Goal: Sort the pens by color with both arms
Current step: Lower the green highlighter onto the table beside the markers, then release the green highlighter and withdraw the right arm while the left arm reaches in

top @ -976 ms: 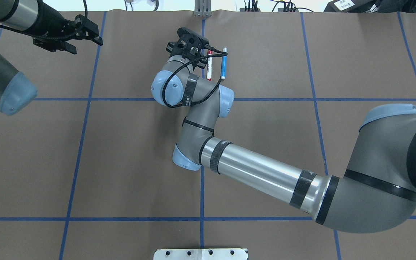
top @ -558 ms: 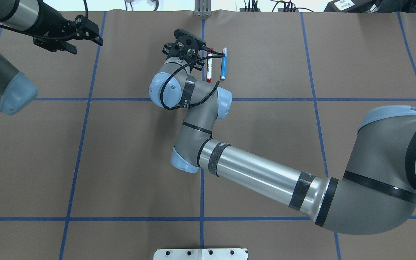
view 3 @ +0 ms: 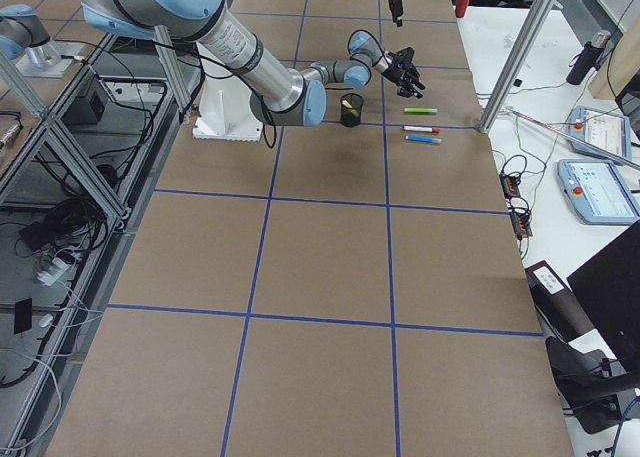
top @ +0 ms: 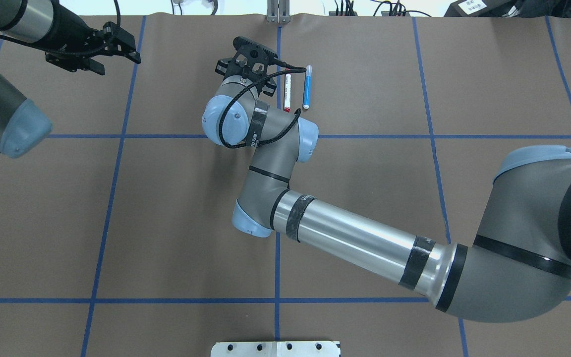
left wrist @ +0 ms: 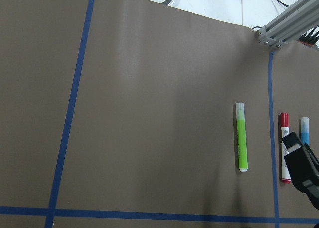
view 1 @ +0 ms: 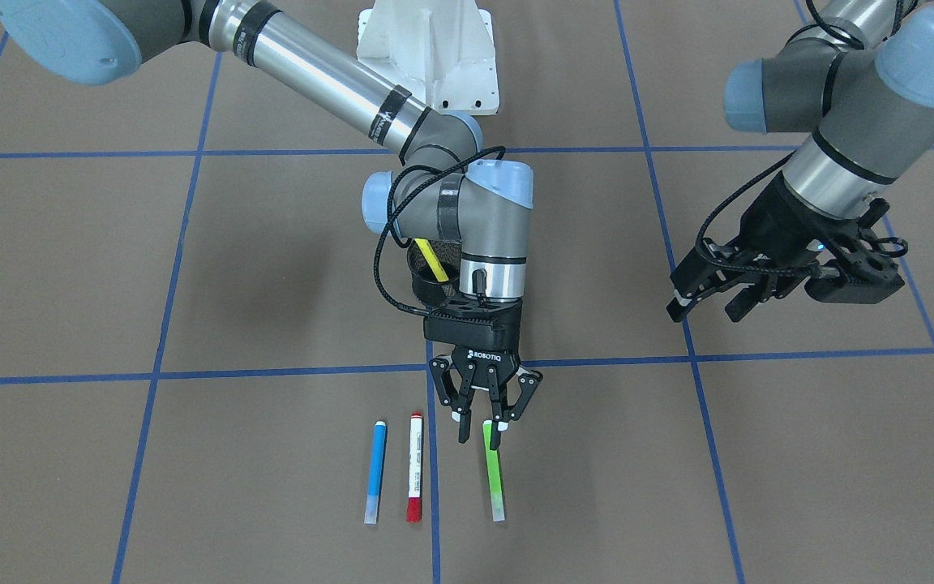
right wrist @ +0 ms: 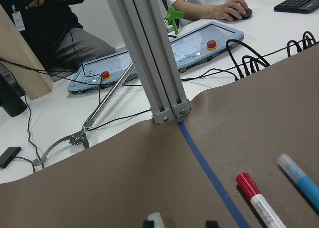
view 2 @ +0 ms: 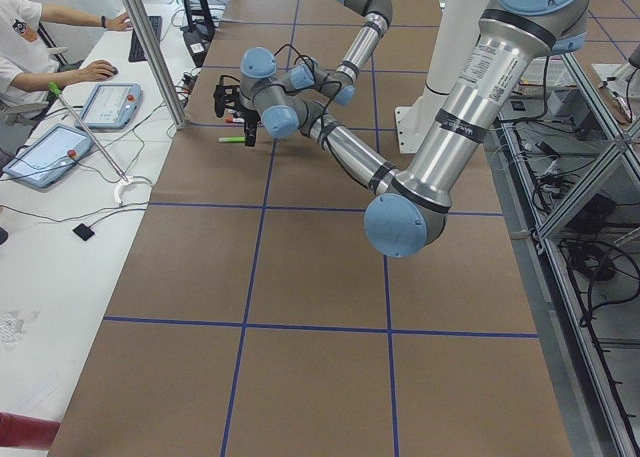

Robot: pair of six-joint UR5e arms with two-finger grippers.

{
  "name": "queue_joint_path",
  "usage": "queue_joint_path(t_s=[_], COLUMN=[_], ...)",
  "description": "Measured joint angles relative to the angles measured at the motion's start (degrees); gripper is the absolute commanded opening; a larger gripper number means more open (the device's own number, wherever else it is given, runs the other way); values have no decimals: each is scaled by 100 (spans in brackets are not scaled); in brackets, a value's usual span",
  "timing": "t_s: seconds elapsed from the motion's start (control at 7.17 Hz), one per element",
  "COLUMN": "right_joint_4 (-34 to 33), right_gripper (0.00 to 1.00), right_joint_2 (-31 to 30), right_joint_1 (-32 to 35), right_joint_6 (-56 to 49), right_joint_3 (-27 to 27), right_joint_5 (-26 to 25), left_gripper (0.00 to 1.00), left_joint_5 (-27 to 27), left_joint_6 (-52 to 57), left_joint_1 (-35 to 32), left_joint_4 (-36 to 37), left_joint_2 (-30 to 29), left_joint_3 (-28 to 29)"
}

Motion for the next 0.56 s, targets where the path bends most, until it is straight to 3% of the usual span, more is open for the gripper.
queue_joint_path(t_s=[0.28,0.56], right_joint_4=[-7,-17], right_gripper=[52,59], right_joint_2=[-508,-1584], right_joint_1=[91,458], right_joint_6=[-309,-678], right_joint_3=[1039,2623], right_joint_5=[435,1406], left_gripper=[88,88], left_joint_5=[13,40], left_joint_6=[-27,-77], left_joint_1=[11,57], left_joint_4=[67,112], left_joint_2=[-59,-101], left_joint_3=[65,137])
